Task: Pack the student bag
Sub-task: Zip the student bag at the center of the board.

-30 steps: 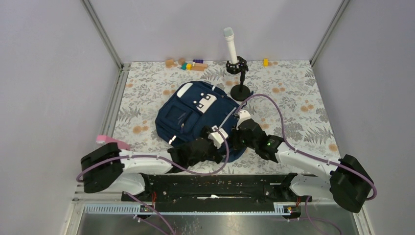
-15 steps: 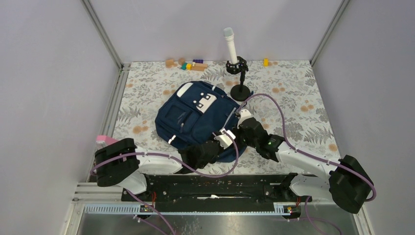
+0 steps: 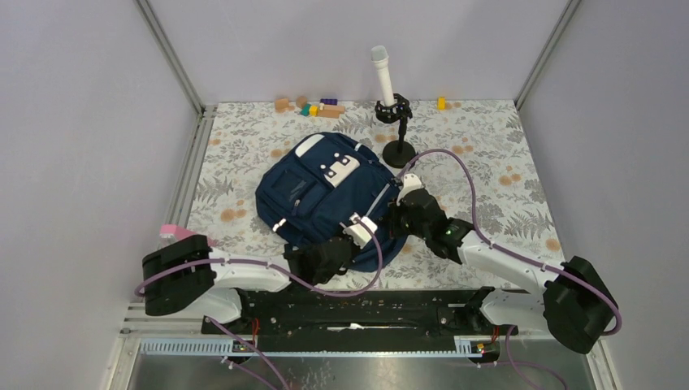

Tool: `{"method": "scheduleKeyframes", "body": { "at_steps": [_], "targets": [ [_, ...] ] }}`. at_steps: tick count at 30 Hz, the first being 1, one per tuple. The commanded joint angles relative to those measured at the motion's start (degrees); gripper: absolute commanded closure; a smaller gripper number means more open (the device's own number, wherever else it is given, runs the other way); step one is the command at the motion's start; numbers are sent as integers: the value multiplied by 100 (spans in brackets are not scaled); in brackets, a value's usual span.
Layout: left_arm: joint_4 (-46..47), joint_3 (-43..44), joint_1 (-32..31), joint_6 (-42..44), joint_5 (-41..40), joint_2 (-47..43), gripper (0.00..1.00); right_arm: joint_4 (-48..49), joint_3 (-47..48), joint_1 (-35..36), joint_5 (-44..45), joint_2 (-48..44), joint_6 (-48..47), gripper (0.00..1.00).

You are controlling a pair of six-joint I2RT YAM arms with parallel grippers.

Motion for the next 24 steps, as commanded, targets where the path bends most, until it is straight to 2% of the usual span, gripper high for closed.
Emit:
{"method": "scheduleKeyframes", "body": {
  "at_steps": [1,10,16,20,24],
  "targets": [
    [-457,-310,94,-262,-764,-523,100,-94,342,-320,706,190,-445,100],
    [-1317,-666,94,-1108,-1427,-1238,100,40,703,-698,801,672,-802,100],
    [-1582,-639,94,-1322,-1608,-1538,100,71,1006,-952,764,973,-1026,100],
    [-1876,-581,94,-1370,-1597,-1705,100,91,1142,-1077,712,1145,-1174,100],
    [-2152,-576,94,-1402,-1359,-2032,100,127,1162,-1081,236,1118,-1374,100]
  ]
}}
